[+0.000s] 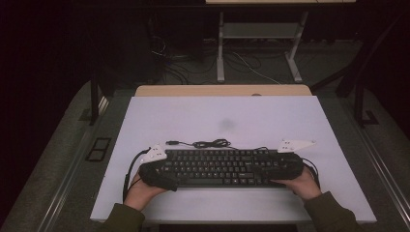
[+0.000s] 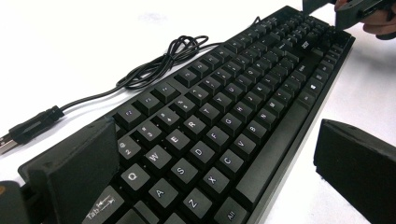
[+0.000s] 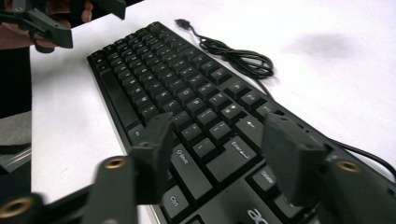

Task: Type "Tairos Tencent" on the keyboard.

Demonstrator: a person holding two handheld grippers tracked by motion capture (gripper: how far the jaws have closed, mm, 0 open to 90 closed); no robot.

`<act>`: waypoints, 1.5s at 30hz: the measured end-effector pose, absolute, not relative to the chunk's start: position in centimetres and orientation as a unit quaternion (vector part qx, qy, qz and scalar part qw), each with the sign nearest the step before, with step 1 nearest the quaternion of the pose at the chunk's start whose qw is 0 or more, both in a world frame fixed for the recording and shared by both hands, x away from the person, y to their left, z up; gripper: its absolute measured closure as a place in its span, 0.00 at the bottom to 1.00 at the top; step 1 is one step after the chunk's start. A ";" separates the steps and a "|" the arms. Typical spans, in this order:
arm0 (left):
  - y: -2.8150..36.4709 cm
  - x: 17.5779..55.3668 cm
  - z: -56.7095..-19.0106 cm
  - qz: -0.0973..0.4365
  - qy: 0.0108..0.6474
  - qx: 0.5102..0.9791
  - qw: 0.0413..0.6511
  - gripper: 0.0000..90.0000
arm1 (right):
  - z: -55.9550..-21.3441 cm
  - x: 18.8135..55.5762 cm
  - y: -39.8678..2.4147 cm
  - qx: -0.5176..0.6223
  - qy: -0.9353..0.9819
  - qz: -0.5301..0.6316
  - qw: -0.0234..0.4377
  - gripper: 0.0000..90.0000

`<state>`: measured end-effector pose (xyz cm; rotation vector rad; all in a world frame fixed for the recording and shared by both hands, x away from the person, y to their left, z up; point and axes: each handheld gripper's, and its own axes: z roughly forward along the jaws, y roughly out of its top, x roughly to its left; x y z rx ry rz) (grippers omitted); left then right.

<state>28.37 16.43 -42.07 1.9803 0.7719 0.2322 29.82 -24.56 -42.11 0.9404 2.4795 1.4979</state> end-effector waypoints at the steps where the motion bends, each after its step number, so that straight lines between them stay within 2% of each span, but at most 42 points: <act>1: 16.4 28.4 -42.1 0.095 0.317 0.812 0.481 0.00 | -42.1 29.8 -24.4 0.306 0.815 0.490 0.047 0.57; 11: 16.0 28.7 -42.1 0.095 0.318 0.812 0.481 0.00 | -42.7 30.2 -23.1 0.288 0.834 0.470 0.036 0.87; 18: 15.9 28.8 -42.0 0.095 0.318 0.812 0.481 0.00 | -43.0 30.2 -22.6 0.276 0.844 0.458 0.026 0.99; 27: 15.4 29.3 -42.1 0.094 0.318 0.812 0.481 0.00 | -43.6 30.1 -22.1 0.265 0.856 0.444 0.014 0.99; 45: 14.5 29.8 -42.1 0.092 0.316 0.812 0.481 0.00 | -44.3 30.0 -21.4 0.254 0.871 0.420 0.020 0.99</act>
